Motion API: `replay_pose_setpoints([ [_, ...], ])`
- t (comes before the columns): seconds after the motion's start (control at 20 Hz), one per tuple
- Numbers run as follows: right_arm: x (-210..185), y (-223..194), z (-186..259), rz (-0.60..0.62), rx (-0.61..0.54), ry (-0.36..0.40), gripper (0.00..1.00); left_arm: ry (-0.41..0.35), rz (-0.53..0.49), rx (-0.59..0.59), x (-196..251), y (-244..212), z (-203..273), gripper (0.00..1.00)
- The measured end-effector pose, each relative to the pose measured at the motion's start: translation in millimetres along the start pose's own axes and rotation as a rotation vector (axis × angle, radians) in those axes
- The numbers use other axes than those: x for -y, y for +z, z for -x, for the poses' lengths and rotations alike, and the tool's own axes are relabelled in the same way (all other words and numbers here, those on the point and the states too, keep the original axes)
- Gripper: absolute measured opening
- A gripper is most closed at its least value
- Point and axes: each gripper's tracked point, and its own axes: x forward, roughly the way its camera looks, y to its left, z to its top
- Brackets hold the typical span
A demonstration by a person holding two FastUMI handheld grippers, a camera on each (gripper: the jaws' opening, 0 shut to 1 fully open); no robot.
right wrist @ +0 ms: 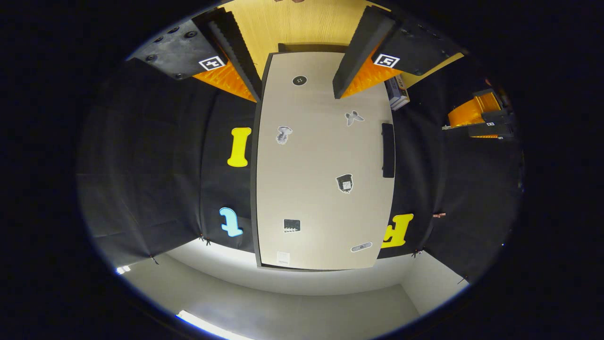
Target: Open the cabinet door with the right hand, grasp the bottle in the cabinet with the left hand and place it on the coaster, then close the cabinet door with the right hand.
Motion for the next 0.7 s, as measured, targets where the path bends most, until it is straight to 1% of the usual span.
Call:
replay_pose_setpoints([
  [0.7,2.3,-2.8,-2.9,-0.005,-0.002,0.001,0.98,0.001,-0.002,0.001,-0.3,0.3,0.4,0.94],
])
